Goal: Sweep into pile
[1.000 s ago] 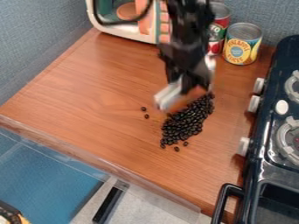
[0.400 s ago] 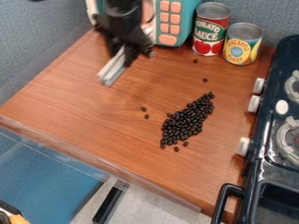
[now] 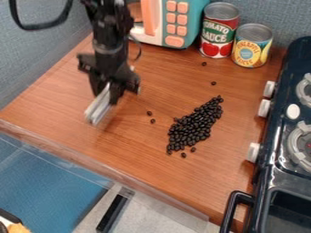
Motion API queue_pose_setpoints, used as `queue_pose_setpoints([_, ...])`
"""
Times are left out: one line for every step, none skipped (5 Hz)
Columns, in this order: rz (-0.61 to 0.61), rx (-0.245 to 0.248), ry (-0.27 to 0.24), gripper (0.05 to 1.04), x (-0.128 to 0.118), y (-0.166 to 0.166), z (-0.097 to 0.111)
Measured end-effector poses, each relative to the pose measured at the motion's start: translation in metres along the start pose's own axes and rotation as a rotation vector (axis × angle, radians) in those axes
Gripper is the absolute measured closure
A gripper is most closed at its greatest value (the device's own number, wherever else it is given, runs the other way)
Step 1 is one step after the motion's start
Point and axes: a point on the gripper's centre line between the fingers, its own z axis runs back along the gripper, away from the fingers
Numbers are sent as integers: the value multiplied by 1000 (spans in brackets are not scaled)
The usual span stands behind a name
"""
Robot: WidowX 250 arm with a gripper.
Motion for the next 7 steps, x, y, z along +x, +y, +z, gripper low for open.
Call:
queue_pose_setpoints([40, -52, 34, 712, -11, -16, -4])
queue_pose_setpoints([55, -91, 41, 712, -14, -31, -4])
queue_pose_setpoints([42, -138, 38, 712, -14, -52, -2])
queue_pose_setpoints([23, -162, 30, 711, -14, -74, 2])
queue_pose_setpoints([2, -176, 17, 712, -13, -88, 4])
queue_pose_setpoints([4, -198, 19, 712, -14, -102, 7])
queue_pose_setpoints([-11, -186, 16, 712, -14, -102, 8])
